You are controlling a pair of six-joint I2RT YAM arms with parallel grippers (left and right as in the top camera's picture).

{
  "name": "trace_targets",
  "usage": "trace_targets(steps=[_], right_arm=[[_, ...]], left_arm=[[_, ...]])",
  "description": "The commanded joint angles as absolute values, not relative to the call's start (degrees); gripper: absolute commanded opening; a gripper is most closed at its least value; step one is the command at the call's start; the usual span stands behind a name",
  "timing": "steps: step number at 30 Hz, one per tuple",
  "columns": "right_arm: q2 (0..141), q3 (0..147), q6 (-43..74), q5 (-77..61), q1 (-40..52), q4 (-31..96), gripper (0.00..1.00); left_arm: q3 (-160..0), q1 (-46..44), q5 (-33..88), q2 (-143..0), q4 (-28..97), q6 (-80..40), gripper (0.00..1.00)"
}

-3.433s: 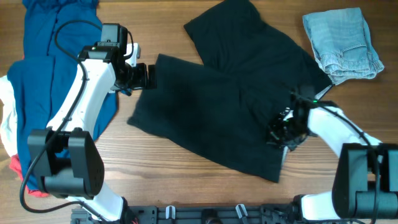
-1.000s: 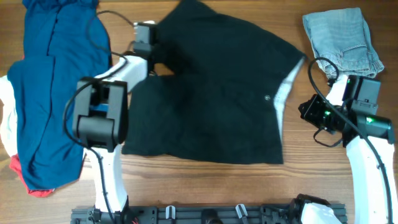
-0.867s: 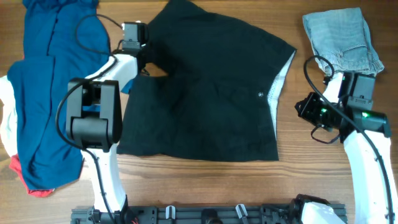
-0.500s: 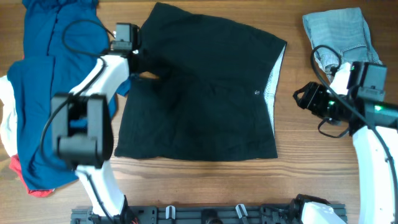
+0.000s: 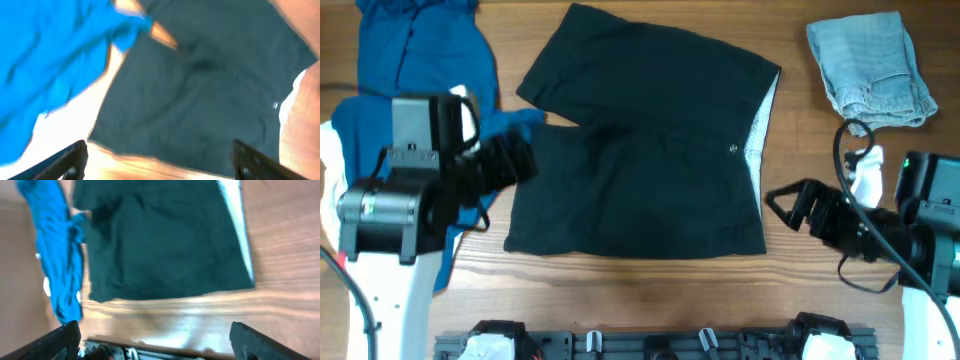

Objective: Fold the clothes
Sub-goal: 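Move both grippers to the shorts' bottom corners and grasp them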

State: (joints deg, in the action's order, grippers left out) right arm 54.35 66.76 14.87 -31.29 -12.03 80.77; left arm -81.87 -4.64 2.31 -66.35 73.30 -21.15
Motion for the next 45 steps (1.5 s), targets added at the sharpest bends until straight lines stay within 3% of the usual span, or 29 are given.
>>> trace_targets(steps=[1,5,6,9,18,26,31,32,34,37,38,45], right_arm=[[54.1,66.9,24.2,-18.0,-11.8,83.1,0.96],[54.1,62.7,32.5,-16.1,-11.8,80.9,0.96],[54.2,60.6,34.3,-16.1,-11.8,79.7,0.96],[54.2,53.3,36.3,-18.2,-11.8,75.6,0.95],[55.4,38.7,43.2,-21.7,-2.4,60.9,0.92],[64.7,38.7,54.8,-16.0,13.1,55.0,0.93],[70.0,38.7,57.1,-16.0,15.6,52.9,0.93],[70.7,38.7,57.1,-15.8,15.6,52.8,0.93],[71.5,38.7,57.2,-15.2,15.6,52.6,0.93],[71.8,38.7,58.3,-14.7,15.6,52.6,0.93],[71.8,38.7,58.6,-14.4,15.6,52.7,0.93],[71.8,36.9,66.5,-5.2,15.6,52.9,0.89]], left_arm=[[-76.2,-4.4,1.6,-65.2,78.3,-33.2,0.89],[-64.9,-4.4,-2.5,-64.2,76.2,-47.1,0.87],[-59.0,-4.3,-3.4,-64.1,73.8,-54.5,0.87],[-49.6,-4.3,-3.7,-64.1,66.0,-61.8,0.87],[-35.7,-4.1,-2.7,-67.1,47.5,-63.5,0.78],[-34.7,2.0,-1.9,-77.3,46.1,-63.5,0.78],[-34.7,2.4,1.1,-82.6,43.4,-63.5,0.76],[-34.7,2.4,1.5,-83.6,42.9,-63.5,0.71],[-34.7,2.4,2.9,-85.7,41.4,-63.4,0.40],[-34.7,2.4,3.6,-88.7,39.1,-63.2,0.09],[-34.7,2.4,3.6,-89.3,38.7,-63.2,0.04],[-34.7,2.4,3.6,-89.7,36.6,-61.7,0.04]])
